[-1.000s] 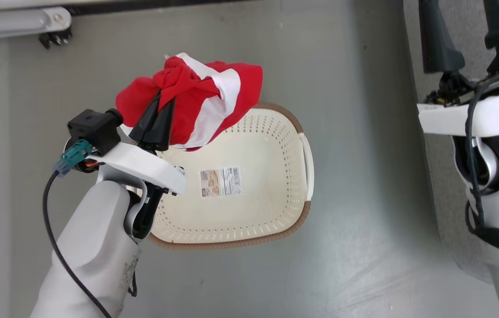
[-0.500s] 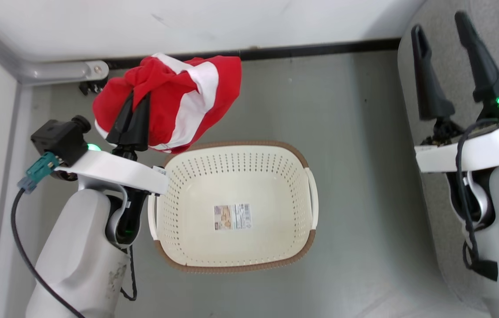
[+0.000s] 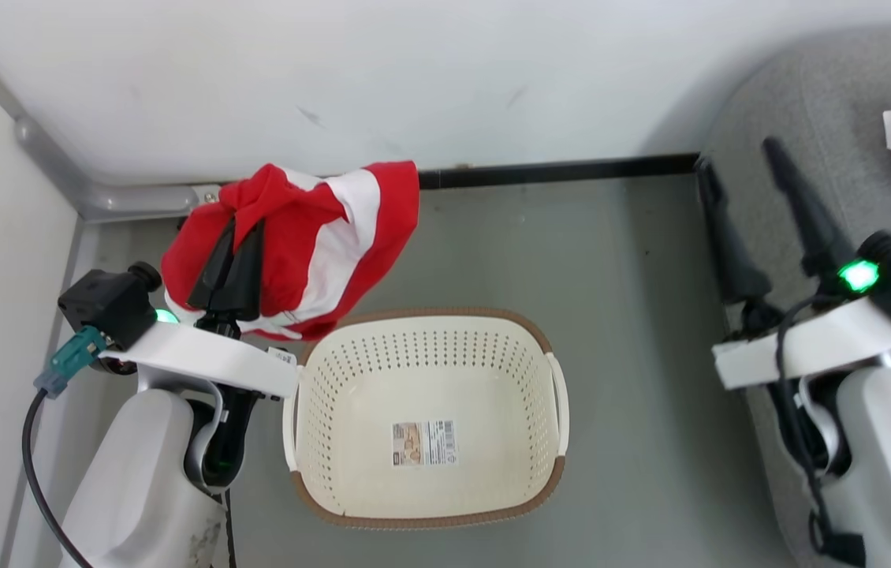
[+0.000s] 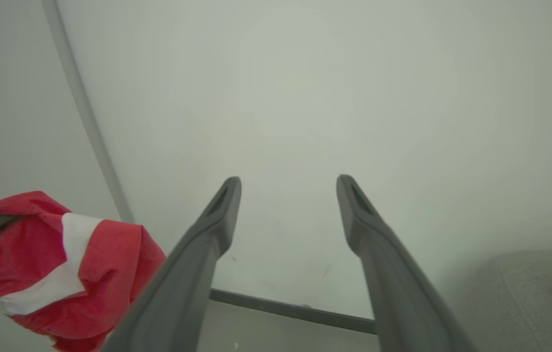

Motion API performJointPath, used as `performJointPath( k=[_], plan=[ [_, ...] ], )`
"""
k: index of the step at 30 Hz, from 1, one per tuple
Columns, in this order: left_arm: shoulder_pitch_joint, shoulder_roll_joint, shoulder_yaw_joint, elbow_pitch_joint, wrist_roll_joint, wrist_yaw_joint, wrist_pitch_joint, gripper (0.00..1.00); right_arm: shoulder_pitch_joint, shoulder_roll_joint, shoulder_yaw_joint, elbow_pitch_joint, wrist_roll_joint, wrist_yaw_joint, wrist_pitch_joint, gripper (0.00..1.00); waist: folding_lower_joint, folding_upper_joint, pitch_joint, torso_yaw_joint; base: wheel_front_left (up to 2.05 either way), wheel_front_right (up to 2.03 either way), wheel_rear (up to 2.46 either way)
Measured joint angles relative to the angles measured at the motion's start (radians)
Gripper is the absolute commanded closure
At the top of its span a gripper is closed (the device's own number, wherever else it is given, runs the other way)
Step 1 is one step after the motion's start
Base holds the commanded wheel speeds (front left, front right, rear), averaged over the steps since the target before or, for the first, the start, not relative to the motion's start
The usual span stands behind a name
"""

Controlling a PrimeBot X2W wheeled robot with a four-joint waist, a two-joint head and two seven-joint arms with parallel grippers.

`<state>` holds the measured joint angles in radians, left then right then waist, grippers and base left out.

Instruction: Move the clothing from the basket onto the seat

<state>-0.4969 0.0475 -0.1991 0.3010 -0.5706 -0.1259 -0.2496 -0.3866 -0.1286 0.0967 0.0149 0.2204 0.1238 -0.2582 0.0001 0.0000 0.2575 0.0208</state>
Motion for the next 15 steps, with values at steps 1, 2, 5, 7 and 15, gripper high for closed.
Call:
performJointPath(
  k=[1,2,5,7,15],
  plan=[
    [0.006,0.002,-0.003,-0.005,0.001,0.0,0.0,1.0,0.01,0.0,0.01,0.002,0.004,0.0,0.0,0.0,0.0,0.0,-0.009,0.0,0.0,0.0,0.0],
    [0.012,0.004,-0.006,-0.01,0.001,0.0,0.0,1.0,0.02,0.001,0.02,0.004,0.009,0.0,0.0,0.0,0.0,0.0,-0.017,0.0,0.0,0.0,0.0],
    [0.02,0.017,-0.015,-0.023,0.016,0.0,0.0,1.0,0.045,0.0,0.037,0.014,0.014,0.0,0.0,0.0,0.0,0.0,-0.042,0.001,0.0,0.0,0.0],
    [0.021,0.021,-0.02,-0.034,0.023,0.0,0.0,1.0,0.06,0.0,0.049,0.018,0.018,0.0,0.0,0.0,0.0,0.0,-0.057,0.001,0.0,0.0,0.0],
    [0.023,0.03,-0.058,-0.086,0.054,0.0,0.003,1.0,0.098,-0.011,0.122,0.021,0.044,0.0,0.0,0.0,0.0,0.0,-0.112,0.002,0.0,0.0,0.0]
  ],
)
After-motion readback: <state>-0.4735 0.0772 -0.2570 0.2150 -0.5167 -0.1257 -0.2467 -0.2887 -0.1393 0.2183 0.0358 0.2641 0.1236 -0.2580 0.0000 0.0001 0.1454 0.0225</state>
